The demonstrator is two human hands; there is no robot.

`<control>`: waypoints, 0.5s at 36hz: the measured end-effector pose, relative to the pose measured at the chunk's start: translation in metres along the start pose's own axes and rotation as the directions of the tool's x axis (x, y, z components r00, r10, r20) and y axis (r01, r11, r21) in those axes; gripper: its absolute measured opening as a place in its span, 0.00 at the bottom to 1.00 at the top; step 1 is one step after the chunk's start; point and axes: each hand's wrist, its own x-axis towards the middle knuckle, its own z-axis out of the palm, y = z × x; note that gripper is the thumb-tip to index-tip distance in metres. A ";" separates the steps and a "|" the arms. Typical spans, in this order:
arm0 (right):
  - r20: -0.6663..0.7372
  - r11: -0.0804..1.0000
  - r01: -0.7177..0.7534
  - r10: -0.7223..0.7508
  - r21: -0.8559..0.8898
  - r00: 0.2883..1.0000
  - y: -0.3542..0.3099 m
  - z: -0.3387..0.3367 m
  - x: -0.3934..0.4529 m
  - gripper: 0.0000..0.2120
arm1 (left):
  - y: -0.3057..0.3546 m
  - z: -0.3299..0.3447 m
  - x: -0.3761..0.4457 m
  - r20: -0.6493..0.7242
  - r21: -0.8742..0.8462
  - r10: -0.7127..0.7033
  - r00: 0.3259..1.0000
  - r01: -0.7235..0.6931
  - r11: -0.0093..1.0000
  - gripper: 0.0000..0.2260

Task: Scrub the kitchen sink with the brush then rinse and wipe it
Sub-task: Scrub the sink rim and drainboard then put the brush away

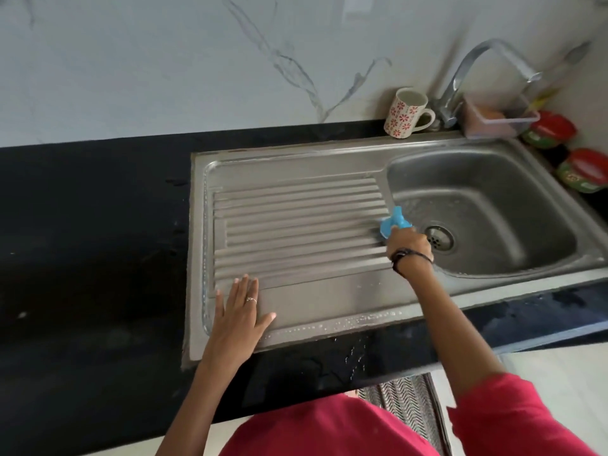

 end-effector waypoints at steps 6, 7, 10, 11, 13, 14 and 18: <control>0.168 0.953 0.300 -0.288 -0.051 0.943 -0.051 0.067 -0.080 0.20 | -0.009 -0.001 -0.004 0.001 -0.019 -0.012 1.000 0.012 1.000 0.33; 0.190 0.938 0.343 -0.328 -0.050 0.925 -0.061 0.076 -0.098 0.20 | -0.012 -0.001 -0.005 0.004 -0.009 -0.013 1.000 0.013 1.000 0.33; 0.219 0.889 0.451 -0.426 -0.077 0.878 -0.075 0.087 -0.127 0.20 | -0.020 -0.004 -0.008 0.007 0.011 -0.013 1.000 0.013 1.000 0.33; 0.208 0.885 0.457 -0.432 -0.092 0.878 -0.074 0.085 -0.126 0.20 | -0.023 -0.005 -0.009 0.004 0.011 -0.015 1.000 0.015 1.000 0.33; 0.158 0.889 0.437 -0.415 -0.136 0.896 -0.065 0.077 -0.115 0.19 | -0.030 -0.008 -0.012 -0.001 0.004 -0.021 1.000 0.021 1.000 0.33; 0.123 0.893 0.416 -0.399 -0.174 0.909 -0.057 0.071 -0.106 0.19 | -0.032 -0.009 -0.013 -0.005 -0.002 -0.021 1.000 0.021 1.000 0.33; -0.038 0.946 0.246 -0.259 -0.213 0.965 -0.032 0.052 -0.072 0.20 | -0.045 -0.007 -0.021 -0.014 -0.012 -0.030 0.999 0.030 0.999 0.34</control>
